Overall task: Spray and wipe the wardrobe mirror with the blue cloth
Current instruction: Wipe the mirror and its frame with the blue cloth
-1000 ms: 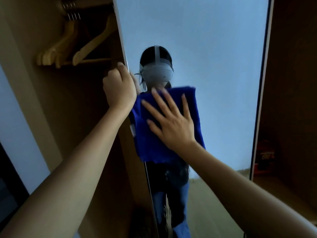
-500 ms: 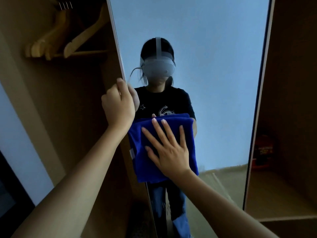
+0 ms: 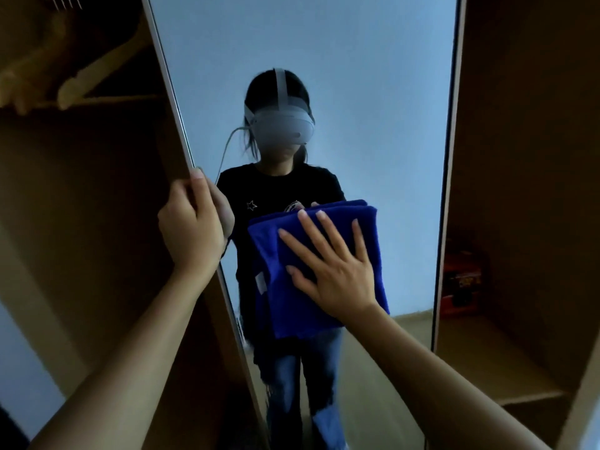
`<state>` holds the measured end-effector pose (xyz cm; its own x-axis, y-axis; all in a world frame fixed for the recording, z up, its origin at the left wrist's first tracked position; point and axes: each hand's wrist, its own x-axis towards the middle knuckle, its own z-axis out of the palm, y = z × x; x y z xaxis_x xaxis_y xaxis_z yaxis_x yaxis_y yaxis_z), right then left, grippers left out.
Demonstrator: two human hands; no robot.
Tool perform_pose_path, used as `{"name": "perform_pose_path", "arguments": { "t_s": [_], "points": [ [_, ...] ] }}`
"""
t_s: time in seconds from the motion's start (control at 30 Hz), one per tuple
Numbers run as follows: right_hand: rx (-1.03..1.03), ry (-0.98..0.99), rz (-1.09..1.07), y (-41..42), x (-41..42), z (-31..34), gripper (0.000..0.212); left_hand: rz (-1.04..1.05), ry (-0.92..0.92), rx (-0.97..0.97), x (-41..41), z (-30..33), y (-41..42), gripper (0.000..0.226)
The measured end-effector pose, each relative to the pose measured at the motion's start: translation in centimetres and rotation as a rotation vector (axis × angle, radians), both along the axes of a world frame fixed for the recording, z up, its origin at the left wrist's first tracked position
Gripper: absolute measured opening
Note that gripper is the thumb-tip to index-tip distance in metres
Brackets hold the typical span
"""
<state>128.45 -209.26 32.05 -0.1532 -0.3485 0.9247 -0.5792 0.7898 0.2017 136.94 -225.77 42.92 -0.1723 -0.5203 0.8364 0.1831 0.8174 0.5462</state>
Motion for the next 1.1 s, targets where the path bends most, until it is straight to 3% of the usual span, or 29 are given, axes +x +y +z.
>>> {"name": "perform_pose_path", "arguments": {
  "t_s": [0.2, 0.43, 0.63, 0.73, 0.93, 1.1],
  "points": [
    [-0.109, 0.04, -0.036, 5.8, -2.9, 0.8, 0.055, 0.003, 0.049, 0.056, -0.3, -0.1, 0.6, 0.042],
    [-0.174, -0.098, -0.103, 9.6, -4.3, -1.3, 0.057, 0.038, 0.085, 0.089, -0.8, -1.6, 0.9, 0.042],
    [-0.181, -0.205, -0.078, 9.2, -3.7, -1.2, 0.058, 0.066, -0.005, 0.154, 0.0, -5.3, 1.7, 0.043],
    [-0.17, -0.184, -0.057, 8.8, -3.5, 1.7, 0.059, 0.05, -0.016, 0.187, 0.1, -5.2, 1.9, 0.042],
    [-0.17, -0.047, -0.047, 9.3, -4.4, 14.6, 0.058, 0.007, 0.005, 0.152, 0.1, -5.6, 1.6, 0.034],
    [-0.224, -0.063, -0.064, 8.7, -4.3, 11.9, 0.057, 0.021, 0.031, 0.196, -0.4, -5.6, 2.0, 0.036]
  ]
}}
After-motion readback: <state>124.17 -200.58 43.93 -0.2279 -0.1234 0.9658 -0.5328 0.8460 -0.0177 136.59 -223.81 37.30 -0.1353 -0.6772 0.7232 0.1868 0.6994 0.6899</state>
